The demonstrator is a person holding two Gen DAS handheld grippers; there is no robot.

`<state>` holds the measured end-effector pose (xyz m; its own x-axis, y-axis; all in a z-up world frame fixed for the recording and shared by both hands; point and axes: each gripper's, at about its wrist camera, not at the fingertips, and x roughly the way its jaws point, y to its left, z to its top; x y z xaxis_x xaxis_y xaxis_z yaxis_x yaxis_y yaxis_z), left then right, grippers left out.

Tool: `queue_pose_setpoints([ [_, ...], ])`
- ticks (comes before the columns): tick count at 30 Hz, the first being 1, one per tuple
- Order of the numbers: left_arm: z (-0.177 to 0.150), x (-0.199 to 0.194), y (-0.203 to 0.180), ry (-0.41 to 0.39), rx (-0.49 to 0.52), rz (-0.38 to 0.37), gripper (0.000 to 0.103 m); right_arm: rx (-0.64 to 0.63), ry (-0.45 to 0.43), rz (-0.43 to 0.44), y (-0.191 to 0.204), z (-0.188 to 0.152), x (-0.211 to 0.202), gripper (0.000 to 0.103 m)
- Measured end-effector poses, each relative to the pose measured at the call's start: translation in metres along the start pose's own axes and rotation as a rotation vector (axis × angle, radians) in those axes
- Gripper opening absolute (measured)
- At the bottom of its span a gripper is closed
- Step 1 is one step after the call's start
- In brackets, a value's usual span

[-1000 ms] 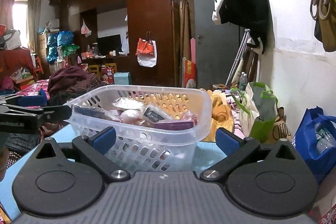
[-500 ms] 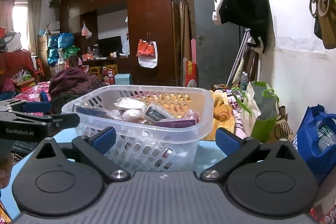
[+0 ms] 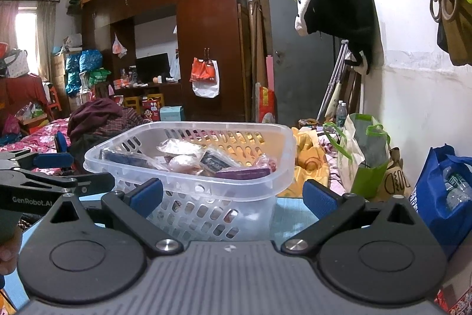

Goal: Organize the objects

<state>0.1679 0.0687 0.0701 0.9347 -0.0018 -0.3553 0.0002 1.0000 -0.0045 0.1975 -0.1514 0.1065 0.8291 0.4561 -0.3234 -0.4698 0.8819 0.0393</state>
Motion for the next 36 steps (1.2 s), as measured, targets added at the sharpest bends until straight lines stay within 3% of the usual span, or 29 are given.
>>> queue_pose_setpoints([
  [36, 0.0034, -0.0014, -0.0061, -0.005, 0.001, 0.003, 0.103, -0.012, -0.015, 0.001, 0.0014, -0.0024, -0.0037, 0.103],
])
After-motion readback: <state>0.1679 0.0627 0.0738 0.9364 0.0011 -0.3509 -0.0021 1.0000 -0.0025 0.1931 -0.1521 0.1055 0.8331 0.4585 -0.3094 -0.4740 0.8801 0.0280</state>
